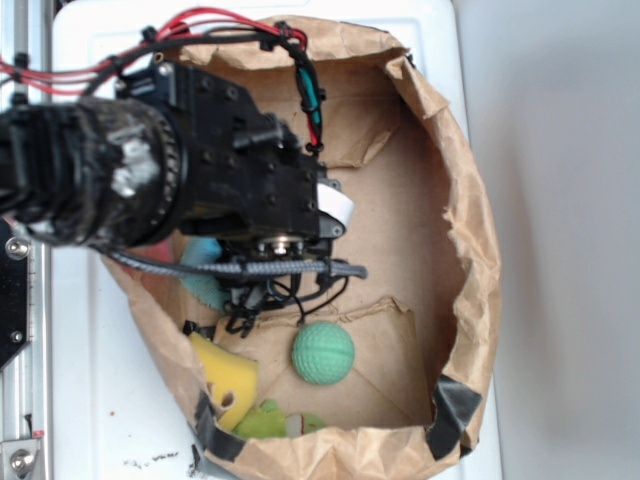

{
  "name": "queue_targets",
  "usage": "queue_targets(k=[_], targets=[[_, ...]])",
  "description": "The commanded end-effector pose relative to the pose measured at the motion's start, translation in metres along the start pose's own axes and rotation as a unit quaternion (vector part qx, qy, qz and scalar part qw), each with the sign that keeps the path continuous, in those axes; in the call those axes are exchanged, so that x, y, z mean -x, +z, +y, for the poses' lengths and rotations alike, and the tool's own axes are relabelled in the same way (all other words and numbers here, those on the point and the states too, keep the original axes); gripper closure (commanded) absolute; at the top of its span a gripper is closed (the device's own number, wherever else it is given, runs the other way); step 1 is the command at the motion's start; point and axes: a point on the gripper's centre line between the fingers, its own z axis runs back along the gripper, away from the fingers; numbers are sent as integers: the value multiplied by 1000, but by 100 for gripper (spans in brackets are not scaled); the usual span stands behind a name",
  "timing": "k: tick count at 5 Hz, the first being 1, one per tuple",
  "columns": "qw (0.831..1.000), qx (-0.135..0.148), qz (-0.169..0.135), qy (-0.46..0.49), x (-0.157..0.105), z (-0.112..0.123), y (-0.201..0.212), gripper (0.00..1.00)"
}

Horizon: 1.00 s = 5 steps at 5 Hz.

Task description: Grab the blue cloth.

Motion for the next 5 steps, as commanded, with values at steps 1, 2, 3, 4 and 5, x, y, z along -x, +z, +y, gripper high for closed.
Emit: queue_targets(k=[1,2,3,4,5], targets=[[997,20,-77,21,-8,10,77,100],[992,15,-116,35,-8,7,100,100],[987,34,-153,34,-12,-7,129,100],[983,54,-173,39,3,-18,156,100],[980,55,-181,65,-5,-22,181,100]])
